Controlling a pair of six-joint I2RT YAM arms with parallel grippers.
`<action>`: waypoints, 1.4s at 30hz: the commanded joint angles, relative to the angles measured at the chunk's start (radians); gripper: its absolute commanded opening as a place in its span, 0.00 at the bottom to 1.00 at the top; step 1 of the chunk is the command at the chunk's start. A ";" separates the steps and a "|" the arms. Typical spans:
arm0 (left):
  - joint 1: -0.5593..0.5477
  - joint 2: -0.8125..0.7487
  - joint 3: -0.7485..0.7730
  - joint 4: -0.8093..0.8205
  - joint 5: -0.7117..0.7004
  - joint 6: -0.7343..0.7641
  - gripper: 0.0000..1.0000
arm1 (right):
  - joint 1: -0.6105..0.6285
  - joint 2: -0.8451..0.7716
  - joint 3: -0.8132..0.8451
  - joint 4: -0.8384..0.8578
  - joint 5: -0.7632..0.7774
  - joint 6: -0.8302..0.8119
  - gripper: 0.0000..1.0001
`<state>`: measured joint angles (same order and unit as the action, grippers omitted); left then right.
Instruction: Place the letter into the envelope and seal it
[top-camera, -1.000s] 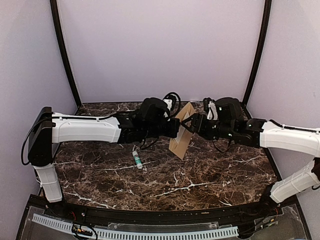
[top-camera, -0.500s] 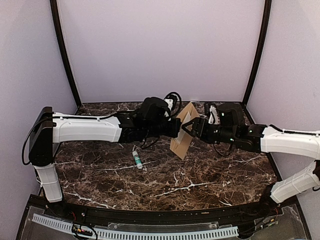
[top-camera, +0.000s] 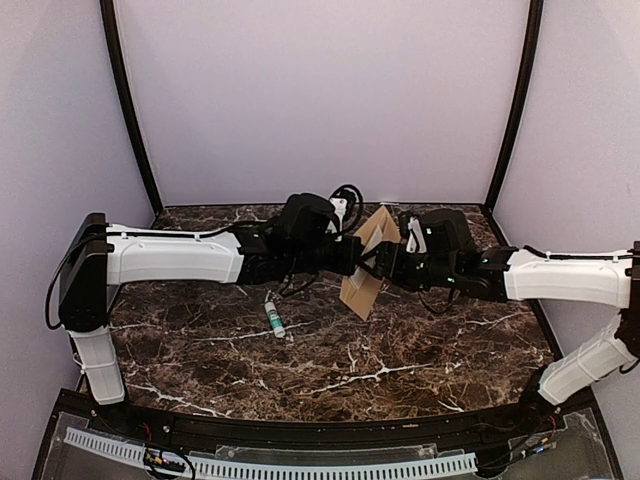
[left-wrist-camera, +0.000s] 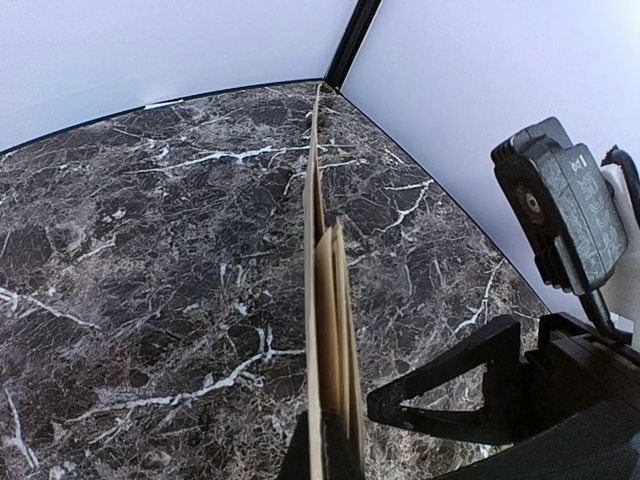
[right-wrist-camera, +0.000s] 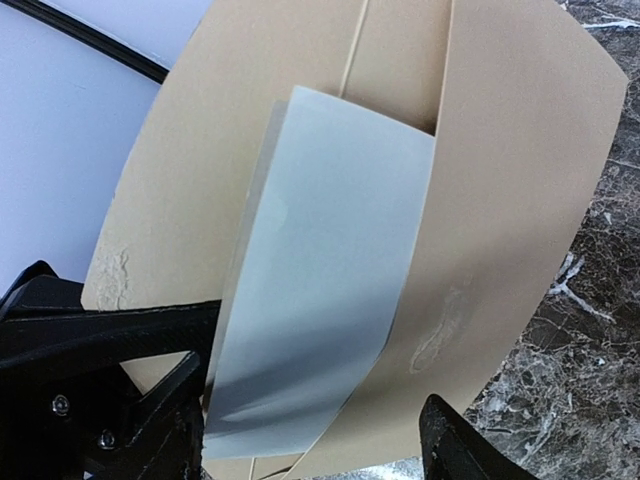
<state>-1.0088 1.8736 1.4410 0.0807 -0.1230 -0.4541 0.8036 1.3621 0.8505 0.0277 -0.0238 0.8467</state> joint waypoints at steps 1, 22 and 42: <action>-0.012 -0.009 0.018 0.049 0.057 0.012 0.00 | -0.008 0.021 0.022 0.006 0.031 -0.007 0.70; -0.011 -0.037 -0.014 0.076 0.166 -0.001 0.00 | -0.044 0.007 -0.009 0.009 0.052 -0.022 0.70; -0.011 -0.065 -0.036 0.093 0.225 -0.010 0.00 | -0.065 0.020 -0.029 0.014 0.060 -0.026 0.68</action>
<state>-1.0012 1.8755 1.4197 0.1326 0.0124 -0.4522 0.7567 1.3800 0.8303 -0.0036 0.0002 0.8234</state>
